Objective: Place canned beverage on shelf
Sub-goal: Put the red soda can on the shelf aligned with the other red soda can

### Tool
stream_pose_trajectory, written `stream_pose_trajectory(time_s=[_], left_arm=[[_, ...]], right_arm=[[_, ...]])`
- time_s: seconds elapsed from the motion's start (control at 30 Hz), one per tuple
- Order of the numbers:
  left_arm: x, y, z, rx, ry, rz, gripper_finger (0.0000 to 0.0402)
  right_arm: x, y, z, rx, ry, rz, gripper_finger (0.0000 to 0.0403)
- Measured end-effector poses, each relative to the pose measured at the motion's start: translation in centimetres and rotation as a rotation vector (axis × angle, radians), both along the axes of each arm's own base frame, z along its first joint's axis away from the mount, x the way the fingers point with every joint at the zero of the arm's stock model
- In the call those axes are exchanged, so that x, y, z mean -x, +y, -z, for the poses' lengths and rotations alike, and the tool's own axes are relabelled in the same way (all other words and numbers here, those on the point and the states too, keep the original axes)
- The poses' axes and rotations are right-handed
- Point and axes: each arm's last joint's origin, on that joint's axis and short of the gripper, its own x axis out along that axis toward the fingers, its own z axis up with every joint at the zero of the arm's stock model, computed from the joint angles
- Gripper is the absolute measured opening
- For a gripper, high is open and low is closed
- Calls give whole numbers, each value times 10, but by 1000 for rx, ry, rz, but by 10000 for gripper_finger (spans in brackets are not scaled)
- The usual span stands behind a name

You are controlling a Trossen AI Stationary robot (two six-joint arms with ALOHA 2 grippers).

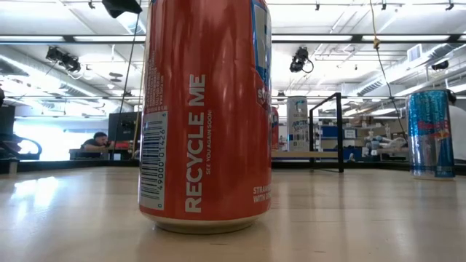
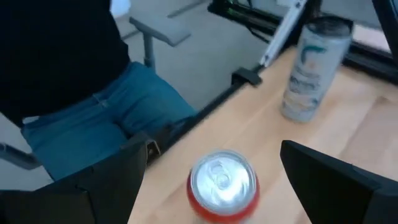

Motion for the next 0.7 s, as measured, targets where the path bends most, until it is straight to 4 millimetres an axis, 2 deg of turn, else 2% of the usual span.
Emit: stream_pose_trajectory(time_s=[0.3,0.47,0.7], left_arm=[[-1,1,-1,-9,-13,-11,298],[-2,1,-2,-13,-22,-14,298],[-2,1,-2,-16,-25,-22,298]], right_arm=[[-12,-4,19,32,30,88,379],[-16,-7,27,17,50,67,379],[-19,-11,28,5,97,235,379]])
